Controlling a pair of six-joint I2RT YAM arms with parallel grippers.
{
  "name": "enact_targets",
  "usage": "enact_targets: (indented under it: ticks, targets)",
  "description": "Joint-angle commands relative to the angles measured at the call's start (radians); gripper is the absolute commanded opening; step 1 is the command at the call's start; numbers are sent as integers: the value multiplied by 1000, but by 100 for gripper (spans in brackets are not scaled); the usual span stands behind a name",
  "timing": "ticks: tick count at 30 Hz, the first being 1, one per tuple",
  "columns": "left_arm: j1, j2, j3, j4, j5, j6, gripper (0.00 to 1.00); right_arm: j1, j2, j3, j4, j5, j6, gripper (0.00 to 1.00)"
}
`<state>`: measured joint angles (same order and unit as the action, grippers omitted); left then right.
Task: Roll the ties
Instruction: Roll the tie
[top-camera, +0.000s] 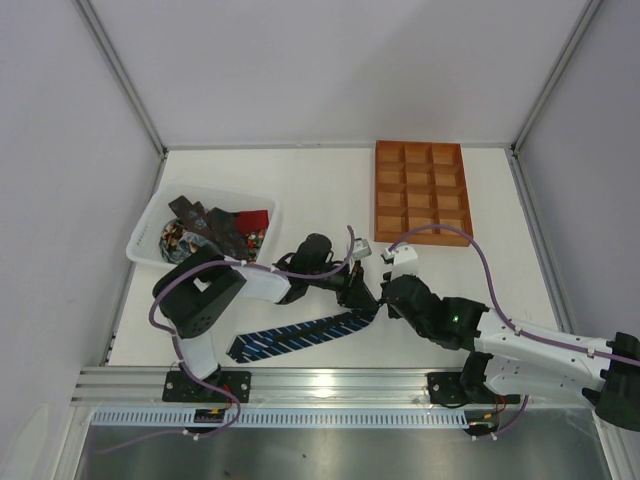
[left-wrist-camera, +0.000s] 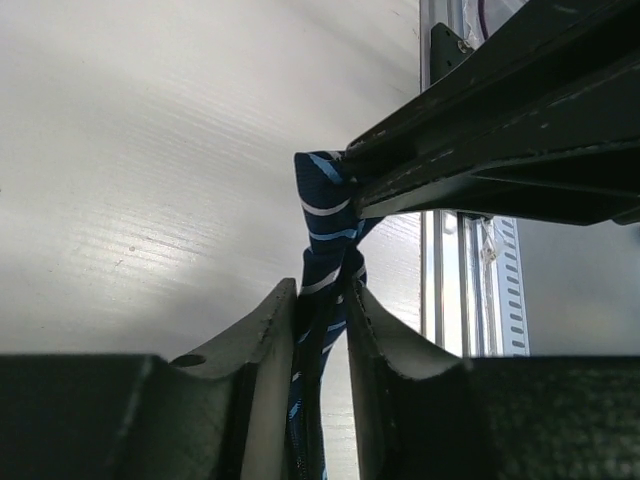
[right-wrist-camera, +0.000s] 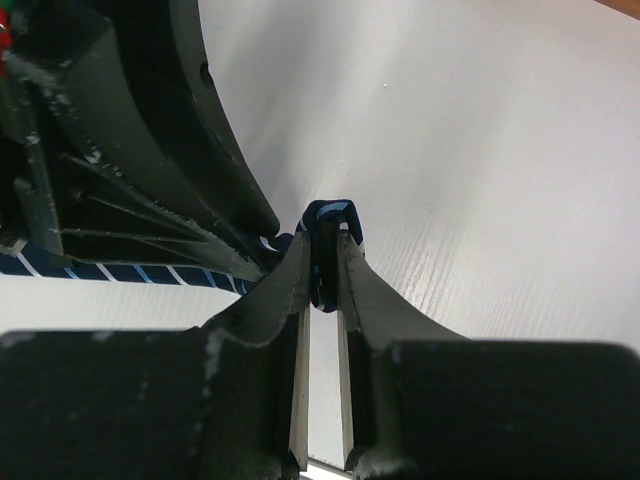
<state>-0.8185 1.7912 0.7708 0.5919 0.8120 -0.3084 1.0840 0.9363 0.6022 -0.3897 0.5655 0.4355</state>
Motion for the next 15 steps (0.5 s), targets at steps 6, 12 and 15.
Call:
enact_targets:
  ticks: [6,12,15]
  targets:
    - [22,-9,-42,204,84,5,0,-31,-19,-7,52,-74,-1,31]
    - [41,-59,-106,285,154,-52,0,-304,-134,-97,216,-473,-15,68]
    - [45,-40,-149,425,196,-132,0,-428,-174,-153,330,-708,-67,72]
